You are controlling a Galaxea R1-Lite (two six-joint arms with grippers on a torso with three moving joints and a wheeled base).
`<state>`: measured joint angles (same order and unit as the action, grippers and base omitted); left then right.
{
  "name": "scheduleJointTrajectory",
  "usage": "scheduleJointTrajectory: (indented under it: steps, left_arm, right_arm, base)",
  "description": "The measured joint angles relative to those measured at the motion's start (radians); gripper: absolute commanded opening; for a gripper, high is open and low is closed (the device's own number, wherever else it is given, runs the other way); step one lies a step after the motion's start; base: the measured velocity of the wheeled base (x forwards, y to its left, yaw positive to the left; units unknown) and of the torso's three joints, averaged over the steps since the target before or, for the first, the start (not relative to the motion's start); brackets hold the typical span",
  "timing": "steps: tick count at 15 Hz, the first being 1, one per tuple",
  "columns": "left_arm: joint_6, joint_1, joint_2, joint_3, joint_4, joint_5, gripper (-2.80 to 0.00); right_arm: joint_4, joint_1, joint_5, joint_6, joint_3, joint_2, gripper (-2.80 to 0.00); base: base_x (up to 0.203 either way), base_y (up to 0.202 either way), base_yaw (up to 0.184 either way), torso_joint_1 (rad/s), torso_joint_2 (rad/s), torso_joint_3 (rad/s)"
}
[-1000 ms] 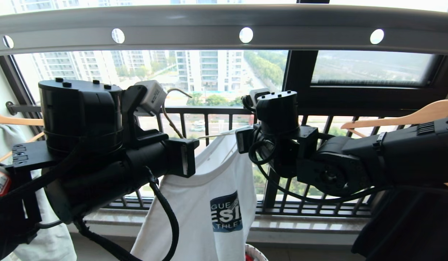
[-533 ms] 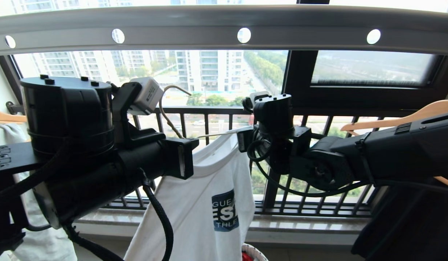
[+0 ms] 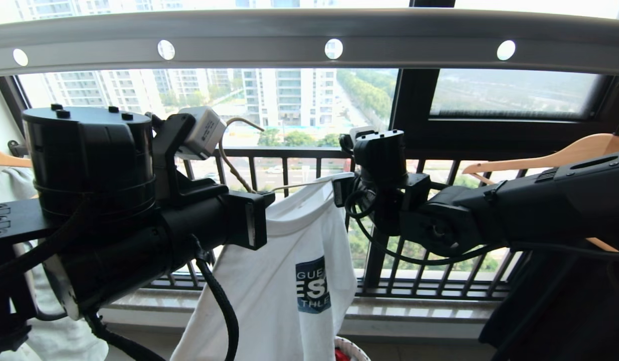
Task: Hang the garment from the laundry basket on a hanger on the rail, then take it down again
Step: Take the clothes off the clothes rack
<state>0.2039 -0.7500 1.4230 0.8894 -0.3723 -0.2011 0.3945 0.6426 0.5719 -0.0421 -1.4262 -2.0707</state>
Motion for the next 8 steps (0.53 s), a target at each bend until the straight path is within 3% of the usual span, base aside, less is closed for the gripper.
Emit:
scheduleJointTrajectory:
  steps: [8]
  left_arm:
    - [-0.003, 0.0, -0.005, 0.0, -0.003, -0.007, -2.8]
  right_arm:
    - [0.0, 0.016, -0.029, -0.01, 0.016, -0.024, -2.8]
  base:
    - [0.0, 0.0, 0.0, 0.0, 0.0, 0.0]
